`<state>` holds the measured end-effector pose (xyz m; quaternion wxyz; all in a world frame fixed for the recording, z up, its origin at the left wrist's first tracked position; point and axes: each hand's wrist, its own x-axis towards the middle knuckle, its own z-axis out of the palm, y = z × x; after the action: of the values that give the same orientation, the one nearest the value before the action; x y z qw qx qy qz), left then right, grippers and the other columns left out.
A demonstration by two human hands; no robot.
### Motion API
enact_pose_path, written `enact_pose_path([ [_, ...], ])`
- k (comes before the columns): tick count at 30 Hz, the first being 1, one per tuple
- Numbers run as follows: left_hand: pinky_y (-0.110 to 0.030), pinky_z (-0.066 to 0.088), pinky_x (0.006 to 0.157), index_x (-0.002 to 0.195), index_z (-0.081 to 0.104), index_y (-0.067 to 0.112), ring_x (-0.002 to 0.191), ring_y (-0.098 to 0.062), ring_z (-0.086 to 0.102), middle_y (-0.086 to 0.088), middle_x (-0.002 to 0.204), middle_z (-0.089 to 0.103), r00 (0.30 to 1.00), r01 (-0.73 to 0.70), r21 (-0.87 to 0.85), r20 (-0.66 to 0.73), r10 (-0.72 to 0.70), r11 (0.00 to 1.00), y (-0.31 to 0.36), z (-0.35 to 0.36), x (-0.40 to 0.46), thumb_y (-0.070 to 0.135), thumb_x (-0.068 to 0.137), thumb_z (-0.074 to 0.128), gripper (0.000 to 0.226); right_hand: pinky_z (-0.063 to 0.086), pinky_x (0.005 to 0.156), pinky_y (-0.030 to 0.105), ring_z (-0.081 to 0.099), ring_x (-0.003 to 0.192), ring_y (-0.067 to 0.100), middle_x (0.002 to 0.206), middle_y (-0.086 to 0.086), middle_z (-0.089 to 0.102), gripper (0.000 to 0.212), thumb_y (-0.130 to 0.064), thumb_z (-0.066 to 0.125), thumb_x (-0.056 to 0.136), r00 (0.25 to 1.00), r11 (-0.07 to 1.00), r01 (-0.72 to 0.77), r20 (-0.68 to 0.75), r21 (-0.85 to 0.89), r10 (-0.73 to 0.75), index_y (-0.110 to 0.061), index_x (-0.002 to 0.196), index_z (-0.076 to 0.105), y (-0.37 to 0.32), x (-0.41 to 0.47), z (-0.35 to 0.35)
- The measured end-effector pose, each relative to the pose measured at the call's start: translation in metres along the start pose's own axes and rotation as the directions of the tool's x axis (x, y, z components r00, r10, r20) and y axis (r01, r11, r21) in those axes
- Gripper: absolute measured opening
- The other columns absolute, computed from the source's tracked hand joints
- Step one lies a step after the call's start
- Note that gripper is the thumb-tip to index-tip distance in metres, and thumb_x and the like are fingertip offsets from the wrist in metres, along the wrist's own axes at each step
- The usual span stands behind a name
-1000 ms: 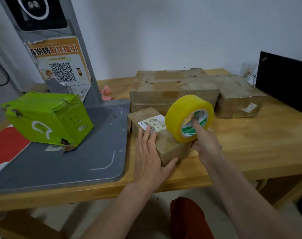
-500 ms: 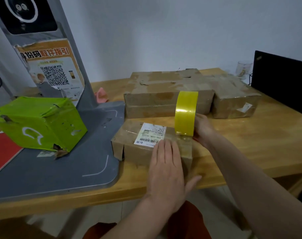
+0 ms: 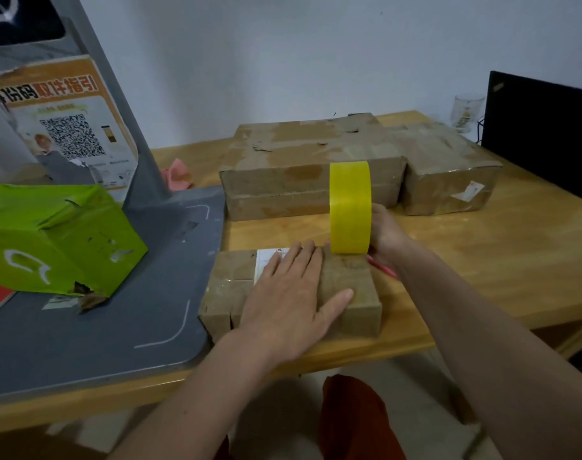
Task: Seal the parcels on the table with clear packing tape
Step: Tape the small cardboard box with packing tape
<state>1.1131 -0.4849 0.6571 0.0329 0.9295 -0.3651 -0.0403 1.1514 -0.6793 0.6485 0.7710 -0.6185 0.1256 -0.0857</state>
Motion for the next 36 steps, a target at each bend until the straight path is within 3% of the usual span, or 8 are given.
enact_pose_path([
  [7, -0.035, -0.006, 0.124, 0.158, -0.006, 0.021, 0.151, -0.009, -0.014, 0.006, 0.166, -0.011, 0.999, 0.006, -0.032, 0.040, -0.004, 0.999, 0.002, -0.005, -0.003, 0.075, 0.085, 0.005, 0.091, 0.056, 0.079, 0.051, 0.066, 0.061, 0.018, 0.061, 0.000, 0.069, 0.013, -0.014, 0.054, 0.098, 1.000, 0.998, 0.017, -0.009, -0.058, -0.018, -0.009, 0.092, 0.063, -0.002, 0.010, -0.003],
  [12, -0.037, 0.037, 0.109, 0.150, 0.037, 0.024, 0.136, -0.020, 0.036, 0.000, 0.146, 0.043, 0.976, 0.197, -0.314, 0.151, -0.156, 0.929, 0.002, -0.036, 0.042, 0.077, 0.079, 0.055, 0.090, 0.052, 0.048, 0.024, 0.064, 0.050, 0.008, 0.054, -0.003, 0.066, 0.012, -0.010, 0.052, 0.100, 0.999, 0.998, 0.039, -0.012, -0.042, -0.039, -0.005, 0.093, 0.061, -0.004, 0.002, -0.001],
  [14, -0.038, 0.048, 0.099, 0.139, 0.049, 0.029, 0.120, -0.018, 0.055, 0.005, 0.129, 0.060, 0.966, 0.255, -0.529, 0.166, -0.196, 0.809, 0.005, -0.035, 0.058, 0.073, 0.071, 0.070, 0.083, 0.053, 0.049, 0.024, 0.065, 0.051, 0.009, 0.054, -0.003, 0.067, 0.016, -0.011, 0.051, 0.100, 0.998, 0.998, 0.058, -0.020, -0.034, -0.059, -0.008, 0.089, 0.061, -0.004, -0.002, 0.000],
  [18, -0.033, 0.048, 0.085, 0.131, 0.053, 0.035, 0.110, -0.014, 0.059, 0.012, 0.119, 0.064, 0.962, 0.256, -0.561, 0.069, -0.263, 0.788, 0.009, -0.022, 0.062, 0.070, 0.061, 0.079, 0.082, 0.052, 0.054, 0.022, 0.066, 0.057, 0.005, 0.061, -0.007, 0.067, 0.012, -0.014, 0.053, 0.098, 0.992, 0.987, 0.118, 0.058, -0.112, -0.112, -0.013, 0.090, 0.061, -0.010, -0.011, 0.000],
  [20, -0.034, 0.048, 0.087, 0.132, 0.053, 0.035, 0.112, -0.015, 0.058, 0.011, 0.122, 0.064, 0.961, 0.241, -0.567, 0.028, -0.274, 0.788, 0.007, -0.017, 0.062, 0.070, 0.060, 0.079, 0.084, 0.052, 0.055, 0.021, 0.066, 0.063, 0.006, 0.071, -0.002, 0.067, 0.005, -0.010, 0.056, 0.095, 0.990, 0.981, 0.133, 0.067, -0.142, -0.124, -0.010, 0.097, 0.061, -0.010, -0.014, -0.001],
  [26, -0.034, 0.045, 0.095, 0.144, 0.037, 0.040, 0.121, -0.015, 0.054, 0.013, 0.131, 0.059, 0.975, 0.137, -0.605, -0.056, -0.214, 0.784, 0.005, -0.012, 0.059, 0.067, 0.062, 0.081, 0.097, 0.056, 0.075, 0.033, 0.066, 0.097, 0.019, 0.110, 0.005, 0.064, 0.044, -0.010, 0.061, 0.093, 0.993, 0.980, 0.113, -0.008, -0.162, -0.116, -0.013, 0.135, 0.046, -0.010, -0.023, -0.004],
  [32, -0.043, 0.047, 0.105, 0.153, 0.018, 0.045, 0.116, -0.006, 0.059, 0.021, 0.121, 0.061, 0.999, 0.015, -0.838, -0.009, -0.042, 0.546, -0.006, -0.017, 0.058, 0.077, 0.044, 0.081, 0.130, 0.053, 0.096, 0.045, 0.057, 0.122, 0.022, 0.136, 0.002, 0.057, 0.047, -0.018, 0.054, 0.100, 0.977, 0.944, 0.211, 0.053, -0.255, -0.204, -0.025, 0.146, 0.042, -0.013, -0.029, -0.009],
  [36, -0.039, 0.041, 0.110, 0.155, 0.011, 0.048, 0.114, 0.005, 0.057, 0.030, 0.117, 0.059, 0.998, -0.039, -0.936, -0.021, 0.056, 0.350, -0.010, -0.030, 0.059, 0.072, 0.042, 0.084, 0.136, 0.056, 0.088, 0.037, 0.058, 0.121, 0.023, 0.137, 0.002, 0.056, 0.045, -0.020, 0.047, 0.104, 0.971, 0.934, 0.237, 0.046, -0.266, -0.234, -0.027, 0.148, 0.039, -0.015, -0.032, -0.005],
])
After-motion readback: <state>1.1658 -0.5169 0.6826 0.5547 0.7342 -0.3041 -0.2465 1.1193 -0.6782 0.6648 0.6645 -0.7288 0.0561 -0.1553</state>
